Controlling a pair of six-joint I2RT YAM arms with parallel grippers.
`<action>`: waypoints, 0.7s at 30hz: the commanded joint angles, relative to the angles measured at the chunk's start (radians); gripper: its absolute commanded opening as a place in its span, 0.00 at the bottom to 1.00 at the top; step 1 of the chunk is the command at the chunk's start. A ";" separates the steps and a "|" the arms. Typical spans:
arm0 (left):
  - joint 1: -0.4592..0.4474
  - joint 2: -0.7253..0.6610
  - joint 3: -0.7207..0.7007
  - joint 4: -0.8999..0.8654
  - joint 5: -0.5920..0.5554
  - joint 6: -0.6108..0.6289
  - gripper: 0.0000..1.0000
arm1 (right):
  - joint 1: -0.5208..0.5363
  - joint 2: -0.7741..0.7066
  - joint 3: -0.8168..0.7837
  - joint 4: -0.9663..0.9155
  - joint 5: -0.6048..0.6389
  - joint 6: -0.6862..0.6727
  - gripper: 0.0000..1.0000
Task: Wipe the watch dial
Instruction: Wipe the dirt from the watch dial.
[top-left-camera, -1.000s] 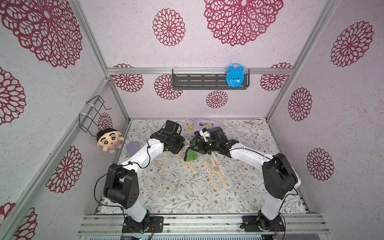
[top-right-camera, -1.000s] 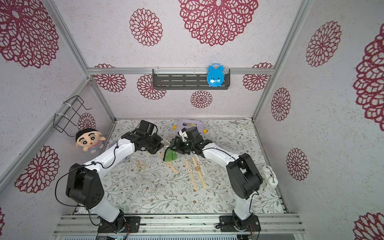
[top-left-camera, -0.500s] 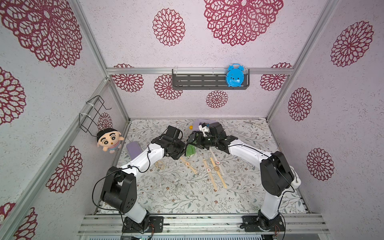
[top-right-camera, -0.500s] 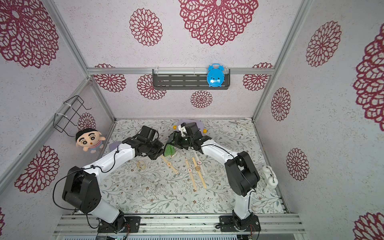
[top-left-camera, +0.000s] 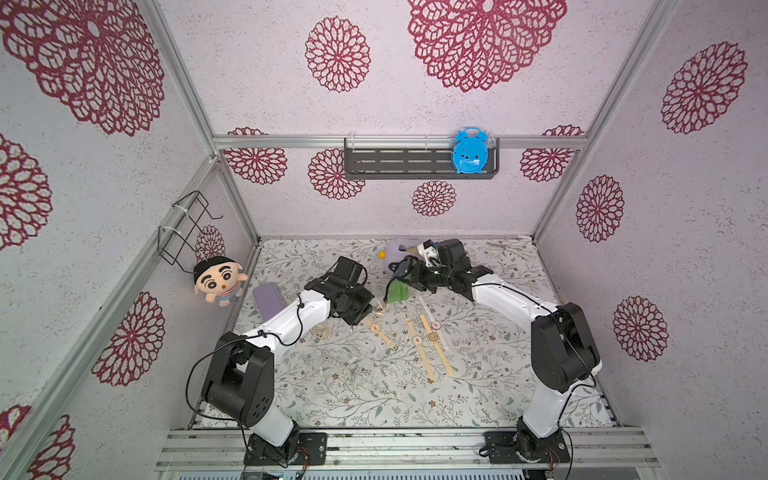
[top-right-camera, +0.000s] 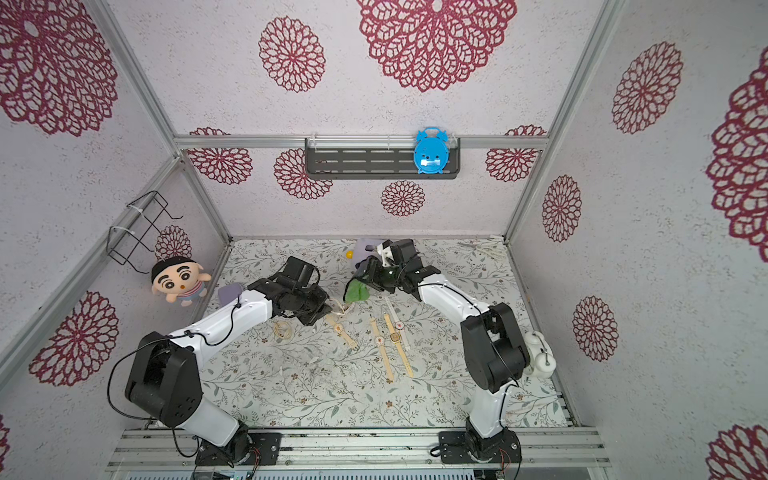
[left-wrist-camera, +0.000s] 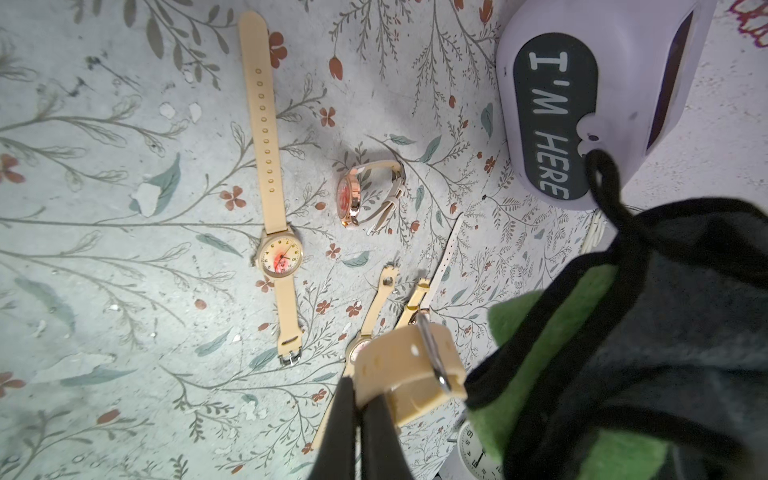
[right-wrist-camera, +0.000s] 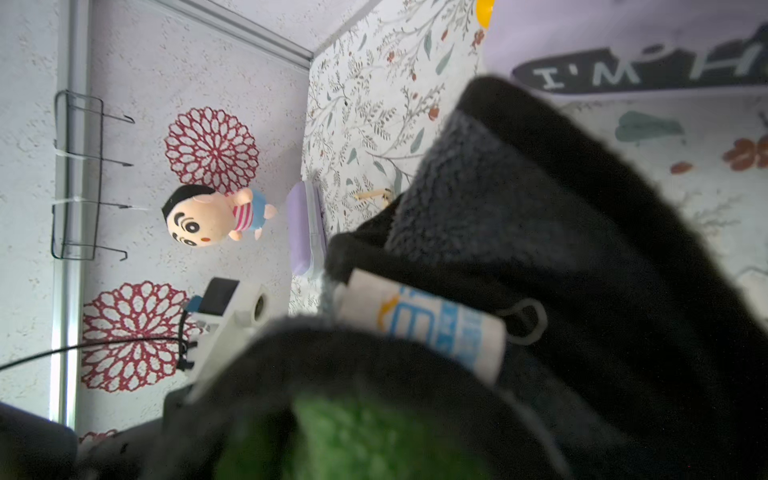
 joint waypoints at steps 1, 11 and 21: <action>0.017 -0.005 0.024 0.025 0.017 -0.037 0.00 | 0.020 -0.110 -0.066 -0.004 -0.005 -0.030 0.00; 0.030 0.035 0.039 0.111 0.064 -0.146 0.00 | 0.105 -0.201 -0.296 0.090 0.013 0.037 0.00; 0.002 0.042 0.051 0.103 0.077 -0.142 0.00 | 0.118 -0.095 -0.217 0.155 0.007 0.069 0.00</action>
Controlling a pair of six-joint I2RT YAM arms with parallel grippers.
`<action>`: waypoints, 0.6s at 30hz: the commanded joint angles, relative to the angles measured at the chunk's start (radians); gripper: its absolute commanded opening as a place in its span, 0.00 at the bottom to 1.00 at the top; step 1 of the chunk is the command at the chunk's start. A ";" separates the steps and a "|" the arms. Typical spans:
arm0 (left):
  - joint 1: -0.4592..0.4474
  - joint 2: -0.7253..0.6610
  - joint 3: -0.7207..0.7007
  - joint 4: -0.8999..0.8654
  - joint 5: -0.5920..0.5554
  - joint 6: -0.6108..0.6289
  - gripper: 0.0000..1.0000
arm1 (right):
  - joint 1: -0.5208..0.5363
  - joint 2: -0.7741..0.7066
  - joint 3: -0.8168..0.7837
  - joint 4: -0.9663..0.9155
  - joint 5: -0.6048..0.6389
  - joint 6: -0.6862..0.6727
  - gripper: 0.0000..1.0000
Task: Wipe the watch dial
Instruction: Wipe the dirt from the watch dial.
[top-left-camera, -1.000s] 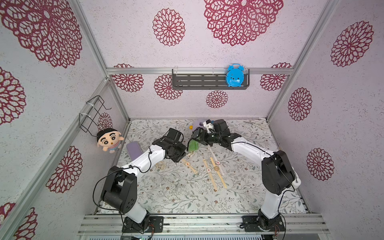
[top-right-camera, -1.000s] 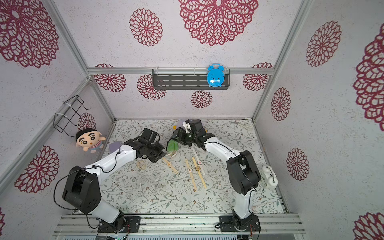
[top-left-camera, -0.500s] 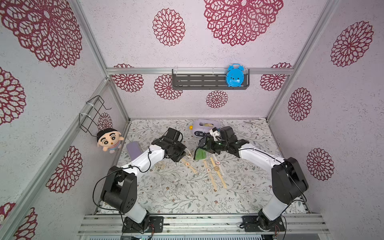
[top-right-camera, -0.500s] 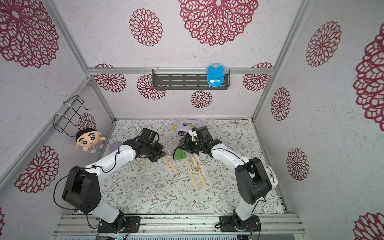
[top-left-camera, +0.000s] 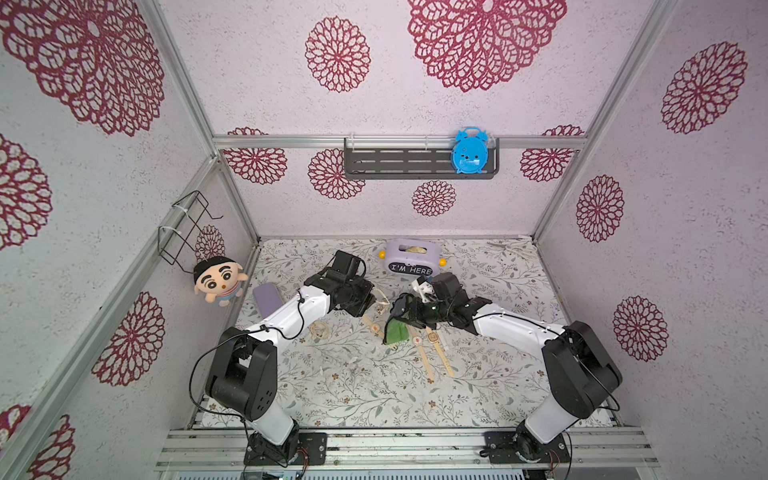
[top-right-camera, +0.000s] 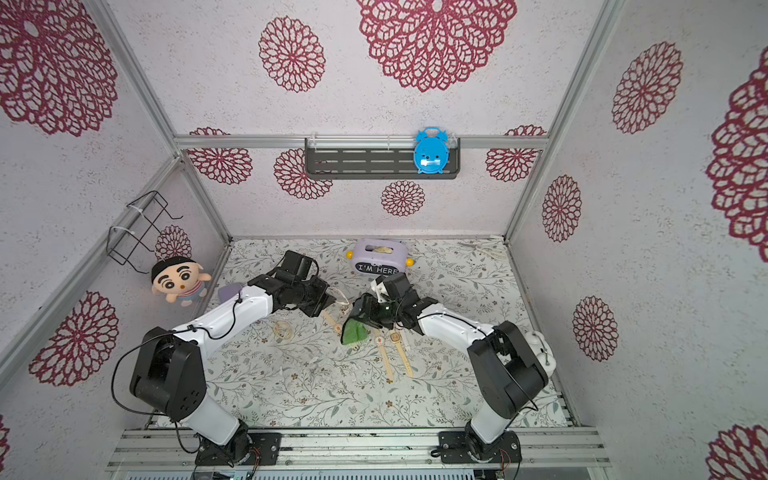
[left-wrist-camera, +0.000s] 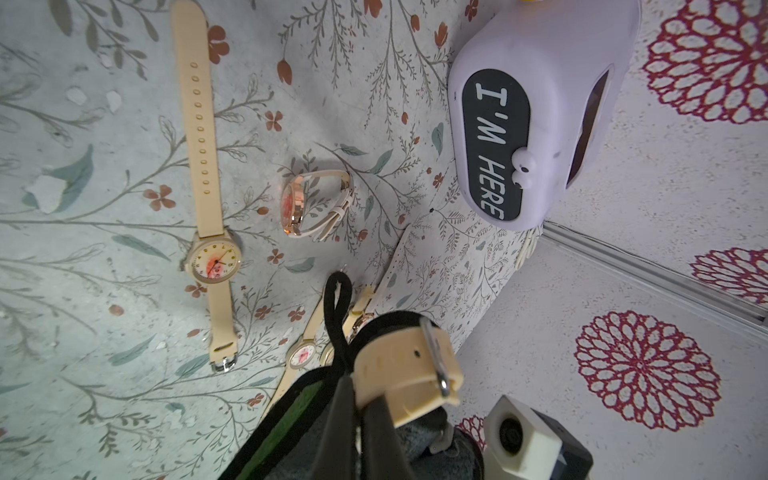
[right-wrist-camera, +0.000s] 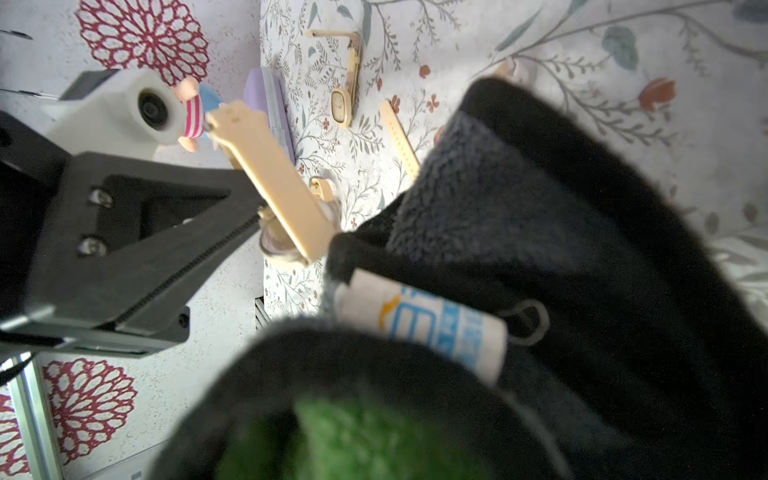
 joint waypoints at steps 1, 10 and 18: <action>-0.019 0.004 0.014 0.012 0.017 -0.012 0.00 | 0.002 0.040 0.088 0.064 -0.005 0.011 0.00; -0.050 -0.001 0.003 -0.058 0.023 0.041 0.00 | -0.046 0.146 0.275 0.016 -0.020 -0.015 0.00; -0.066 -0.002 -0.007 -0.159 0.030 0.129 0.00 | -0.117 0.193 0.382 -0.033 -0.044 -0.042 0.00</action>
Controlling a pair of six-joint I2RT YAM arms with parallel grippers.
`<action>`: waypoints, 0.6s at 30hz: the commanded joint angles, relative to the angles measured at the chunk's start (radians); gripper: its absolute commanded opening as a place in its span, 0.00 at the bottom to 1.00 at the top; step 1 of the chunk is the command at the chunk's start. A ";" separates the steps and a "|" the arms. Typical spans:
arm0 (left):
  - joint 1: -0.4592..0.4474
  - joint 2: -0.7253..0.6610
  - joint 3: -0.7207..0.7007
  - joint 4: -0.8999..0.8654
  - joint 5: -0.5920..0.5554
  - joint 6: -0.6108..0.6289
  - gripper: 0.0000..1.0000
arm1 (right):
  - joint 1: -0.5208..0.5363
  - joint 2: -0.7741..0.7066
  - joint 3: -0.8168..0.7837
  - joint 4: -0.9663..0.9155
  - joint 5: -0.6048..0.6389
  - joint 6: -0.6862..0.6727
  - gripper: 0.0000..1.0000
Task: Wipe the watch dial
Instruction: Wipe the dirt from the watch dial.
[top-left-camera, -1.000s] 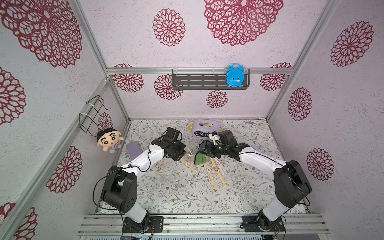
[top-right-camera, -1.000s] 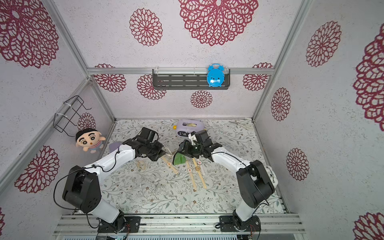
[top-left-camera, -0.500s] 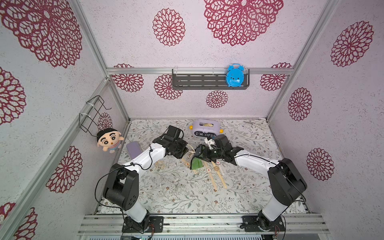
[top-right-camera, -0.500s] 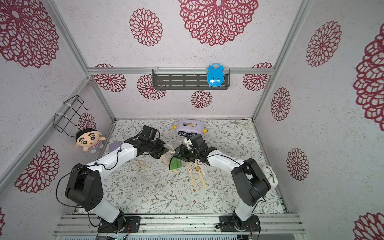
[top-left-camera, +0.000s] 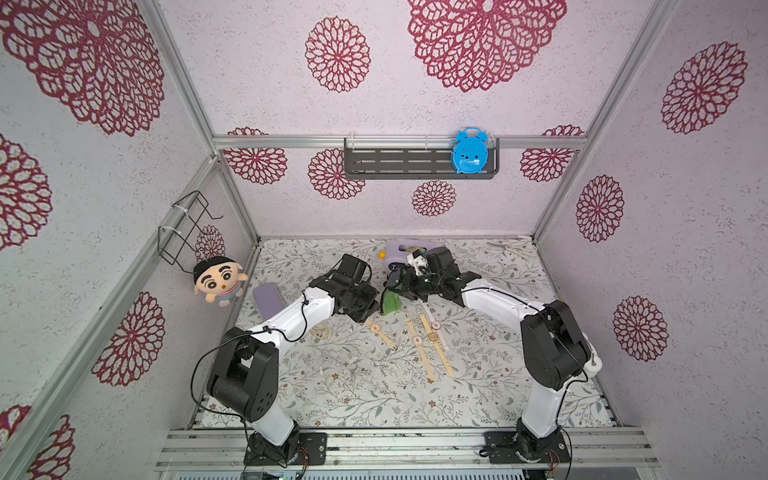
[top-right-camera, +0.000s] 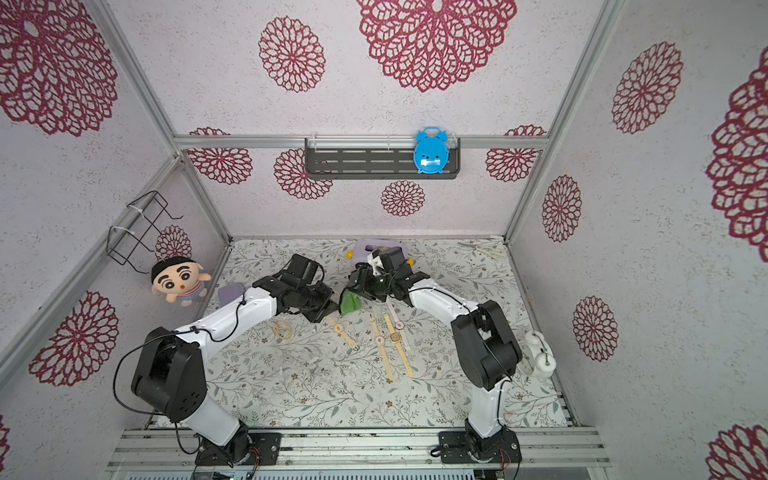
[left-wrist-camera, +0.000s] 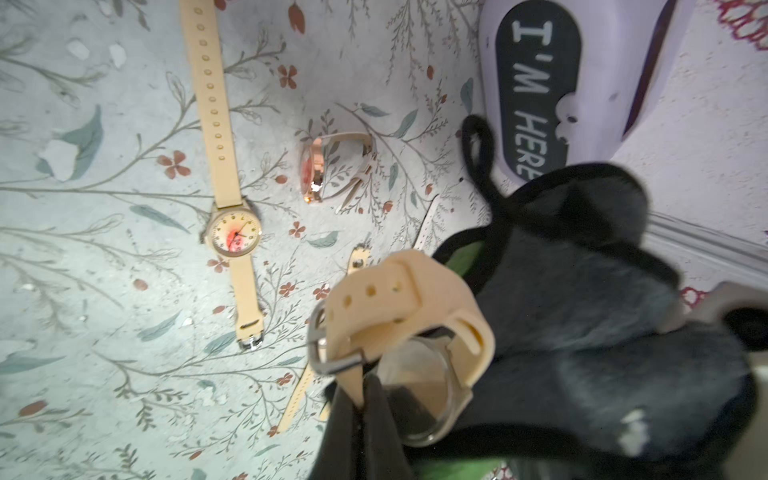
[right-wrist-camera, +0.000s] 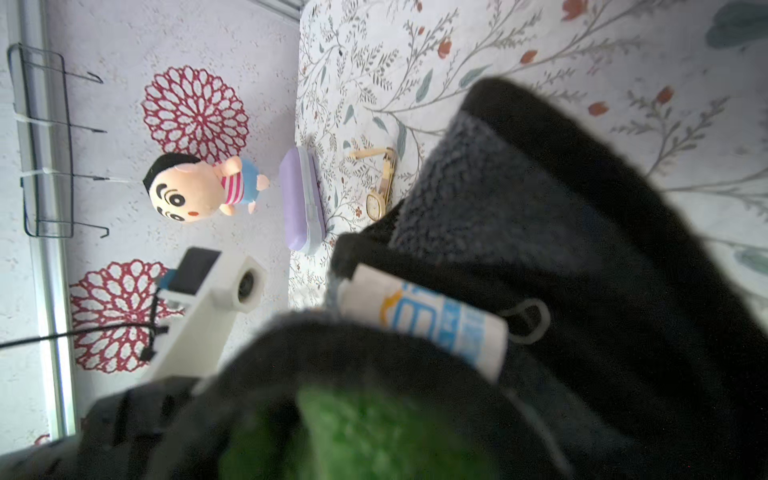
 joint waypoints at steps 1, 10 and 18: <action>-0.018 -0.010 -0.018 -0.074 0.024 0.051 0.00 | -0.039 -0.005 0.059 0.017 -0.021 -0.033 0.00; -0.009 -0.057 -0.061 -0.145 -0.024 -0.031 0.00 | -0.086 -0.090 -0.047 0.007 -0.023 -0.059 0.00; -0.004 0.022 -0.019 -0.436 -0.132 -0.093 0.00 | -0.085 -0.219 -0.183 -0.025 0.007 -0.097 0.00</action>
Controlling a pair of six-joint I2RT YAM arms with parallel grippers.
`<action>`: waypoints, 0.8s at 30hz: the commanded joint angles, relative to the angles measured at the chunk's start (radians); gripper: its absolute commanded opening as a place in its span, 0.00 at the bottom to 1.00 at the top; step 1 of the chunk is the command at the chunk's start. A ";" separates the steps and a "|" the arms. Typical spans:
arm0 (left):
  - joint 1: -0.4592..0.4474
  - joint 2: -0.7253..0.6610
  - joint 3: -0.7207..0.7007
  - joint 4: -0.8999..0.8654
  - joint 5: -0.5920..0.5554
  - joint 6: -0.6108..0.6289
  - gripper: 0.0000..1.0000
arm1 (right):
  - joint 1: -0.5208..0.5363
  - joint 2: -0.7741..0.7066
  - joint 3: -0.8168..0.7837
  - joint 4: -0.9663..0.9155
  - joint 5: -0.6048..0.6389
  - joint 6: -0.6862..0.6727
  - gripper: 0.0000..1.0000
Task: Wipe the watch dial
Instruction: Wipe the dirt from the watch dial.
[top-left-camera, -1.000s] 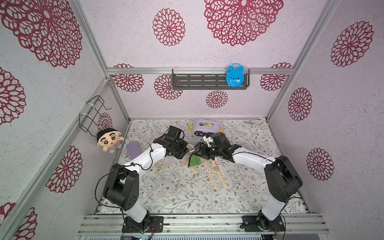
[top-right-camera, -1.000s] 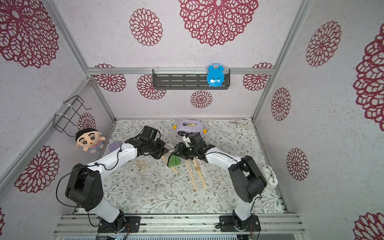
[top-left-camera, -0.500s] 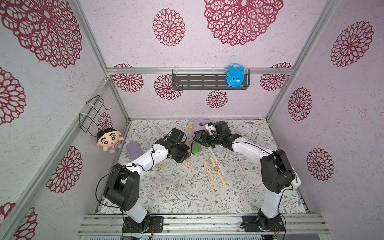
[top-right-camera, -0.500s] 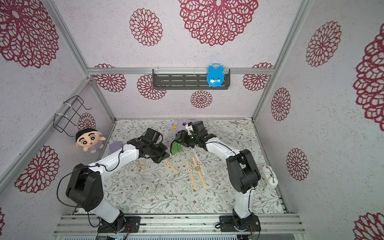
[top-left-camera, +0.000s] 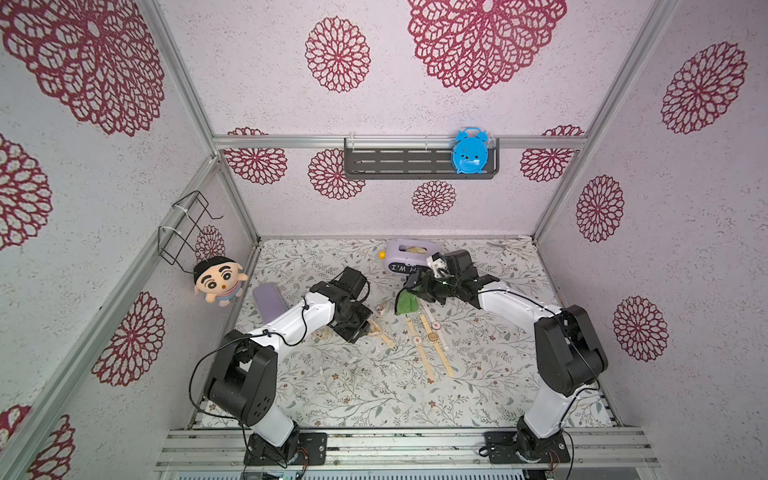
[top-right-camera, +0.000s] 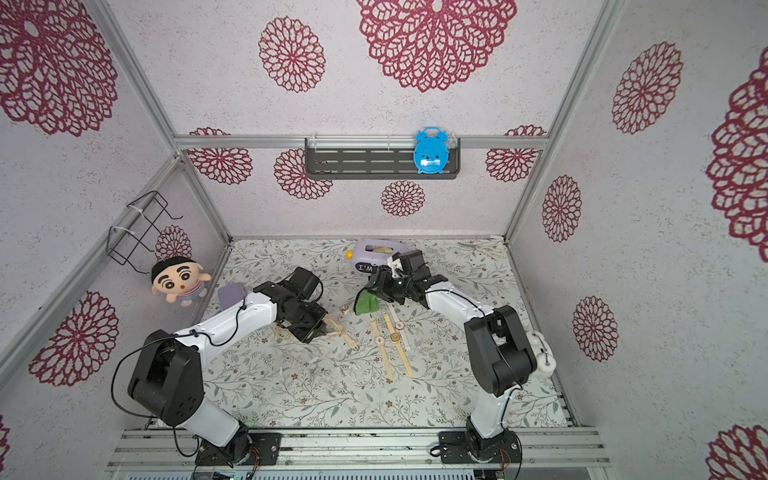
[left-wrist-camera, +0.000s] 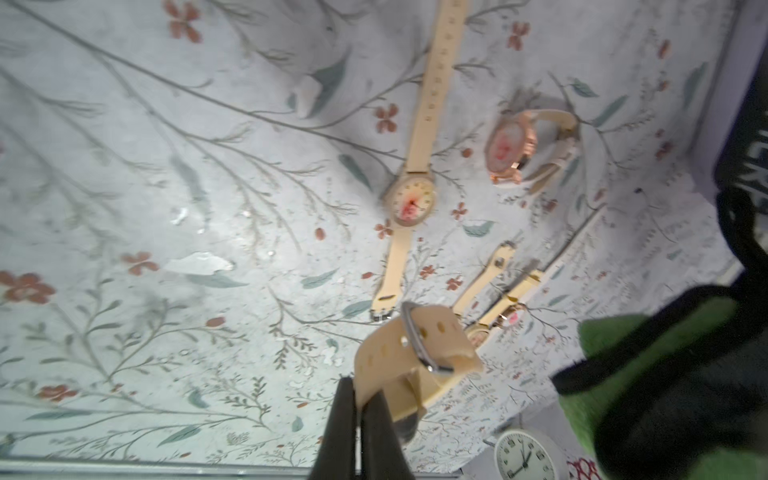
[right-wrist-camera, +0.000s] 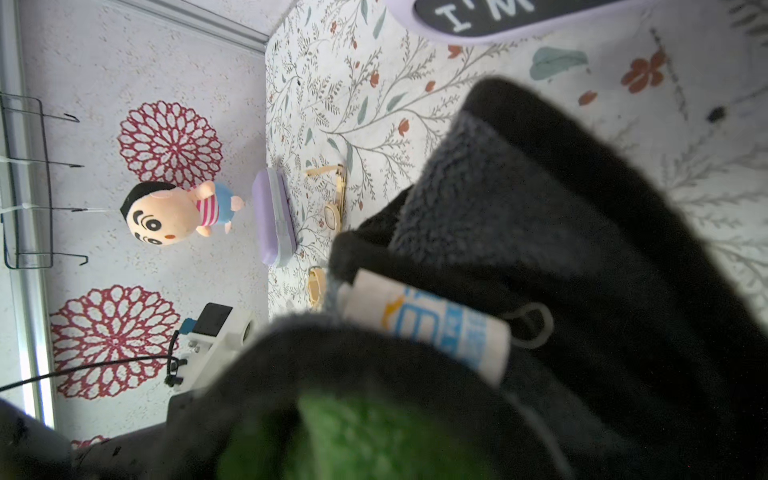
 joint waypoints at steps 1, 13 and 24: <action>0.002 0.056 0.036 -0.175 -0.063 -0.035 0.01 | 0.003 -0.110 -0.024 0.003 0.011 -0.047 0.00; 0.001 0.303 0.126 -0.301 -0.105 0.007 0.05 | 0.006 -0.190 -0.099 -0.023 0.048 -0.071 0.00; -0.001 0.352 0.251 -0.387 -0.213 0.061 0.60 | 0.007 -0.179 -0.101 -0.021 0.047 -0.074 0.00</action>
